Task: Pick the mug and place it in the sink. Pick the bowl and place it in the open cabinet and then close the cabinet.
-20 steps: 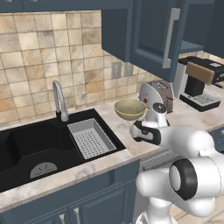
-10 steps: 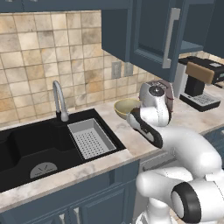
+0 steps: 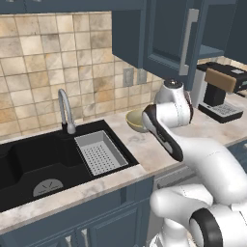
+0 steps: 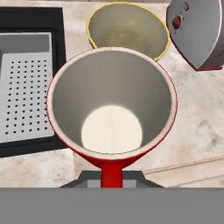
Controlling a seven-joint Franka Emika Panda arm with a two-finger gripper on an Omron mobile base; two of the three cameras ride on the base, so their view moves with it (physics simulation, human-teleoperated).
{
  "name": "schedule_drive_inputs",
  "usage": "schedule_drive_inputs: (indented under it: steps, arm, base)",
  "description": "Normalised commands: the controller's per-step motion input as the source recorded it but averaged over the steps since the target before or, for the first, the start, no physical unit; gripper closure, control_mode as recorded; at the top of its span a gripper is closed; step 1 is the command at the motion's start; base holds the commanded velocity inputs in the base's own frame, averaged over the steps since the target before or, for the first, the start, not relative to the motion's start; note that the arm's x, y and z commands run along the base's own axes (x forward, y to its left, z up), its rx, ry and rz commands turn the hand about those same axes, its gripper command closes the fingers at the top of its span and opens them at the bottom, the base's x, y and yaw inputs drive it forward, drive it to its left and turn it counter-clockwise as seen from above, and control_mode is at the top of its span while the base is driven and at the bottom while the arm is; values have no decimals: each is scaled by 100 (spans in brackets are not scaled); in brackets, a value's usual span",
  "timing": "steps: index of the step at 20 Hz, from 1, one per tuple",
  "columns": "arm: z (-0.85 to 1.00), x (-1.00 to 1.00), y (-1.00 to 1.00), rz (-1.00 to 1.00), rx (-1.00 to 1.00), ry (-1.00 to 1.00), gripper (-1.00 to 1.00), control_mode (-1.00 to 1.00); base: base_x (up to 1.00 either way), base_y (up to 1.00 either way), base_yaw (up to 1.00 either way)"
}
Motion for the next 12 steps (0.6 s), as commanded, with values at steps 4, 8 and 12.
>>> schedule_drive_inputs:
  steps: [4, 8, 12]
  arm:
    - [0, -69, -2, 0, 0, -1, 100, -100]
    - [0, -58, 0, 0, 0, -1, 100, -100]
    - [2, -24, 0, 0, 0, -4, 100, -100]
  base:
    - [0, 0, 0]
    - [0, 0, 0]
    - [0, 0, 0]
